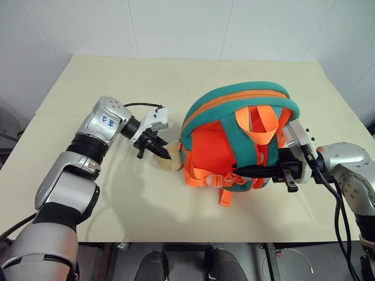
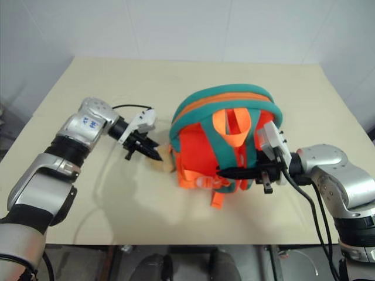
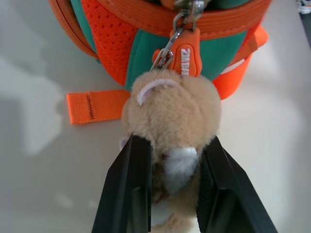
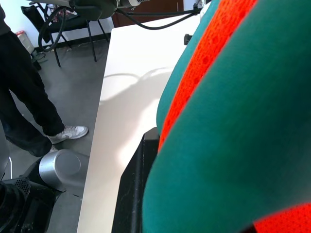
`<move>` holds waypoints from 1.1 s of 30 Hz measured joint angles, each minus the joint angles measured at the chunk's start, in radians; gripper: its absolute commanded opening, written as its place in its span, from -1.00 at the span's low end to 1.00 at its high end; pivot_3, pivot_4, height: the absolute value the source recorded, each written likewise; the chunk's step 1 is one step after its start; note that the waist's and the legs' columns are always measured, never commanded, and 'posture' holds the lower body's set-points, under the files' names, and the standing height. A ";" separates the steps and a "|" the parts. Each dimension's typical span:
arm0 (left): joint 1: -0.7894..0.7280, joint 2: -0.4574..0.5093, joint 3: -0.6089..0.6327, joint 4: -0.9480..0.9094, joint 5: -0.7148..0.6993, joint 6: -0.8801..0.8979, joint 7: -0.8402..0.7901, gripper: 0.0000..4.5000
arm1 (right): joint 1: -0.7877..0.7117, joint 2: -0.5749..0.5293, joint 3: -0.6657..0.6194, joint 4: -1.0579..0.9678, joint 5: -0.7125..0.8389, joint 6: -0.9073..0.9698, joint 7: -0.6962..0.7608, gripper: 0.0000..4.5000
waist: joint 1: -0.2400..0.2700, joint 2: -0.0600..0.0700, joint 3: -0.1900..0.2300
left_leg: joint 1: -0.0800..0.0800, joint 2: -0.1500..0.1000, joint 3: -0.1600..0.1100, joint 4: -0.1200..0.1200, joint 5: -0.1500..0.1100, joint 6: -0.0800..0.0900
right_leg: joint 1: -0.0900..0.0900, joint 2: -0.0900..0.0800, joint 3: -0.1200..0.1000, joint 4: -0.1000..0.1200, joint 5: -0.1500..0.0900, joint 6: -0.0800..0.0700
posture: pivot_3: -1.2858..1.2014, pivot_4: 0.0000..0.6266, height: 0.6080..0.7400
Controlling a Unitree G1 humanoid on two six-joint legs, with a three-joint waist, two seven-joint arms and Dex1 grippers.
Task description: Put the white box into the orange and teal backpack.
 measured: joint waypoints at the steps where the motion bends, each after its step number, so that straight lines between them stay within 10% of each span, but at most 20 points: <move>1: 0.000 -0.002 0.008 0.000 0.001 -0.004 0.001 -0.67 | 0.000 0.000 0.000 0.000 -0.002 0.000 -0.001 -0.76 | 0.000 0.000 0.000 | 0.000 0.000 0.000 0.000 0.000 0.000 | 0.000 0.000 0.000 0.000 0.000 0.000 | 0.03 -0.52 1.00; 5: 0.001 0.000 0.120 -0.015 -0.037 0.060 0.024 -0.67 | 0.000 0.000 0.000 0.000 -0.008 0.004 -0.026 -0.76 | 0.000 0.000 0.000 | -0.001 0.000 -0.001 0.000 0.000 0.000 | 0.000 0.000 -0.001 0.000 0.000 0.000 | 0.03 -0.52 1.00; 13: 0.057 0.071 0.297 -0.274 -0.177 0.296 0.026 0.45 | 0.001 0.000 -0.002 -0.002 -0.006 0.007 -0.044 -0.76 | -0.001 0.000 0.000 | -0.002 0.000 -0.001 0.000 0.000 0.000 | 0.000 0.000 -0.001 -0.001 0.000 0.000 | 0.03 -0.52 1.00; 17: 0.123 0.130 0.376 -0.428 -0.262 0.410 0.032 0.99 | 0.005 -0.009 -0.002 -0.004 -0.002 0.030 -0.046 -0.16 | -0.002 0.000 0.000 | 0.000 0.000 -0.001 0.000 0.000 0.000 | 0.000 0.000 -0.001 0.000 0.000 0.000 | 0.03 -0.52 1.00; 25: 0.229 0.180 0.344 -0.466 -0.258 0.427 0.042 1.00 | -0.006 -0.046 -0.004 0.001 -0.003 0.046 -0.035 0.99 | 0.000 0.000 0.000 | 0.000 0.000 -0.002 0.000 0.001 0.000 | 0.001 0.000 -0.001 0.001 0.000 0.000 | 0.03 -0.52 1.00; 33: 0.216 0.230 0.352 -0.370 -0.235 0.352 0.060 1.00 | 0.052 -0.121 -0.078 0.004 -0.011 0.046 -0.022 0.99 | 0.002 0.000 0.000 | 0.000 0.000 -0.001 0.000 0.000 0.000 | 0.001 0.000 -0.001 0.000 0.000 0.000 | 0.03 -0.52 1.00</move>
